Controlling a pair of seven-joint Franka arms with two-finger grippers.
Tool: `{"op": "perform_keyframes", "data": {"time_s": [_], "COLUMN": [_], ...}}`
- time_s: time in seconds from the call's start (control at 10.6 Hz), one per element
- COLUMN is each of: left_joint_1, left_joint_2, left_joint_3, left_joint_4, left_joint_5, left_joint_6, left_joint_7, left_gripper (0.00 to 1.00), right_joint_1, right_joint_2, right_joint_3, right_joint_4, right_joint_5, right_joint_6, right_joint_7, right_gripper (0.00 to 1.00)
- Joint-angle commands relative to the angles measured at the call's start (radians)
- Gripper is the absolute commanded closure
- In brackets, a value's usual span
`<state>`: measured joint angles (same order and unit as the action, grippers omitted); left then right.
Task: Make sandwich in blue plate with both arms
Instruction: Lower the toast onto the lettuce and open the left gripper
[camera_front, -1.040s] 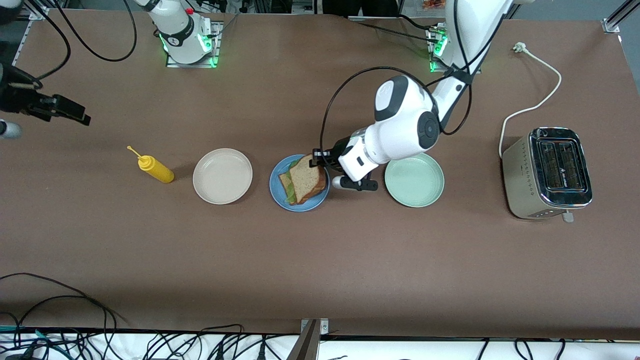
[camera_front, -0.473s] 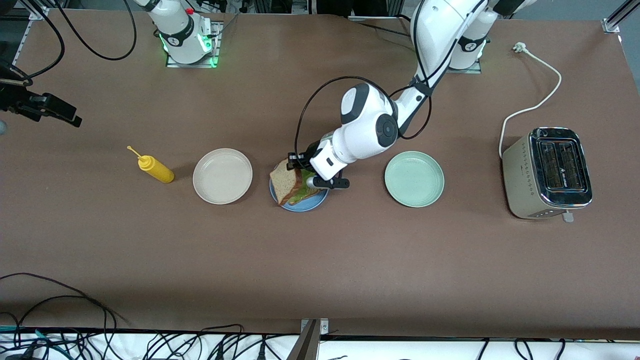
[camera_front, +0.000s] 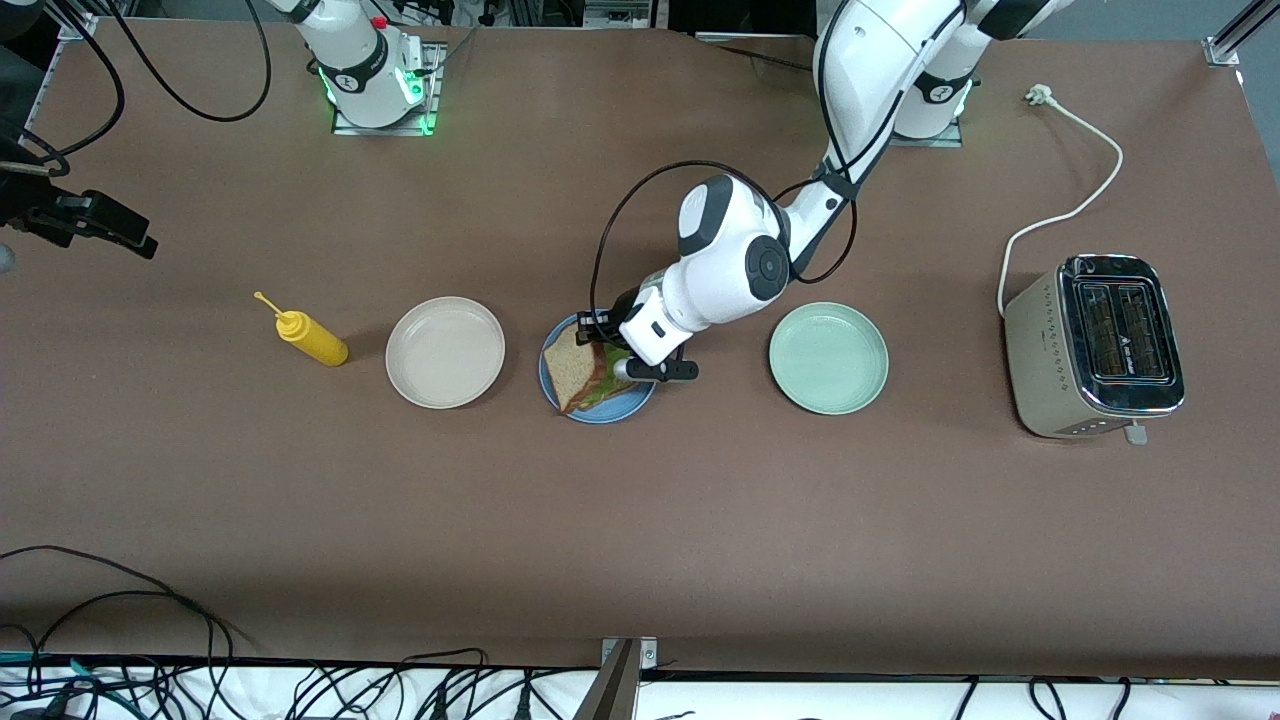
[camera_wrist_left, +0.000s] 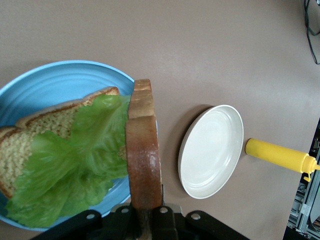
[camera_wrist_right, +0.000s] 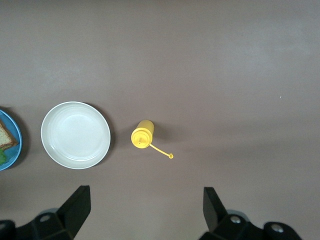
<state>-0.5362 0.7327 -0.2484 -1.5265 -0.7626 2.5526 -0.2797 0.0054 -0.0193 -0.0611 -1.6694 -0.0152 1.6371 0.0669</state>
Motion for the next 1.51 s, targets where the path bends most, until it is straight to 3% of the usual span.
{"op": "perform_keyframes", "data": {"time_s": [0.0, 0.09, 0.19, 0.28, 0.38, 0.66, 0.95, 1.23, 1.42], "left_joint_1": [0.011, 0.013, 0.016, 0.024, 0.025, 0.041, 0.091, 0.195, 0.223], "left_joint_2": [0.008, 0.01, 0.008, 0.007, 0.004, -0.025, -0.116, -0.229, -0.314], "left_joint_3": [0.012, 0.012, 0.018, 0.026, 0.027, 0.035, 0.037, 0.041, 0.131], "left_joint_4": [-0.009, -0.018, -0.033, -0.049, -0.06, -0.118, -0.22, -0.271, -0.284], "left_joint_5": [-0.02, -0.02, -0.014, -0.012, -0.001, 0.0, 0.0, 0.006, 0.24], "left_joint_6": [0.001, 0.001, 0.001, 0.001, 0.001, -0.003, -0.018, -0.173, -0.309], "left_joint_7": [0.008, 0.008, 0.01, 0.011, 0.014, 0.016, 0.025, 0.056, 0.17], "left_gripper": [0.96, 0.84, 0.61, 0.16, 0.0, 0.0, 0.0, 0.0, 0.0], "right_joint_1": [0.008, 0.008, 0.008, 0.008, 0.008, 0.008, 0.008, 0.01, 0.011], "right_joint_2": [0.004, 0.005, 0.009, 0.009, 0.009, 0.012, 0.015, 0.015, 0.015], "right_joint_3": [-0.008, -0.008, -0.006, -0.003, -0.008, -0.006, -0.005, -0.002, 0.0], "right_joint_4": [0.051, 0.059, 0.059, 0.06, 0.065, 0.065, 0.065, 0.065, 0.065], "right_joint_5": [-0.009, -0.006, -0.006, -0.008, -0.005, -0.003, -0.003, -0.006, -0.006], "right_joint_6": [-0.014, -0.014, -0.025, -0.048, -0.048, -0.048, -0.049, -0.048, -0.046], "right_joint_7": [-0.021, -0.022, -0.027, -0.029, -0.036, -0.047, -0.048, -0.05, -0.05], "right_gripper": [0.0, 0.0, 0.0, 0.0, 0.0, 0.0, 0.0, 0.0, 0.0]}}
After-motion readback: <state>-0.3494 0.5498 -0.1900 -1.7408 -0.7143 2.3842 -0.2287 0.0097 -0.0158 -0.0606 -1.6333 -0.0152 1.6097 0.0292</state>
